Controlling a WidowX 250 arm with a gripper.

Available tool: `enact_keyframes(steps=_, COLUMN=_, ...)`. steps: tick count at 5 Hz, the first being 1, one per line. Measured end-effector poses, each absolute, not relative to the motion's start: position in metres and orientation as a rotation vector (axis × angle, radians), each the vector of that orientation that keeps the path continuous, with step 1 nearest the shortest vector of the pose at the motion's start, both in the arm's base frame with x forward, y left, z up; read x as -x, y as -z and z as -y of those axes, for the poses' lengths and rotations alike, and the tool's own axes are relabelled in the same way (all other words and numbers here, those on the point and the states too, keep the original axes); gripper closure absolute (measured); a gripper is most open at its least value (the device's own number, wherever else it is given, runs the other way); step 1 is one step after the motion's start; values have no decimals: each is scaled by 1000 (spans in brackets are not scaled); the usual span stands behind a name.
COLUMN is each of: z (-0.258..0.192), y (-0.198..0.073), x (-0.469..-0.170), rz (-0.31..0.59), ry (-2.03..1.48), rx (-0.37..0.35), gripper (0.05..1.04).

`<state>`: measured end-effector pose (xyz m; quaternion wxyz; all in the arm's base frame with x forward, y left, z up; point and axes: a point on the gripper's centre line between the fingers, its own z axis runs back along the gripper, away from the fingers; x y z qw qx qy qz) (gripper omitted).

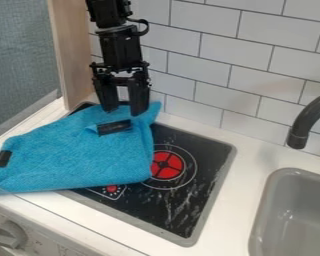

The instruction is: The figure blue cloth from bottom to top right

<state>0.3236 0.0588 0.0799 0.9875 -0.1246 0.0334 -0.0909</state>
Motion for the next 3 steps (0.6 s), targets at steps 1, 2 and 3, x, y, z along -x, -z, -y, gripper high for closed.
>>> enact_keyframes(steps=1, z=-57, y=-102, x=-323, rz=-17, ry=193, rx=239, gripper=85)
enact_keyframes(steps=2, z=-55, y=-124, x=-316, rz=41, ry=196, rx=211, gripper=85)
enact_keyframes(steps=3, z=-53, y=-141, x=-309, rz=95, ry=211, rx=188, gripper=85)
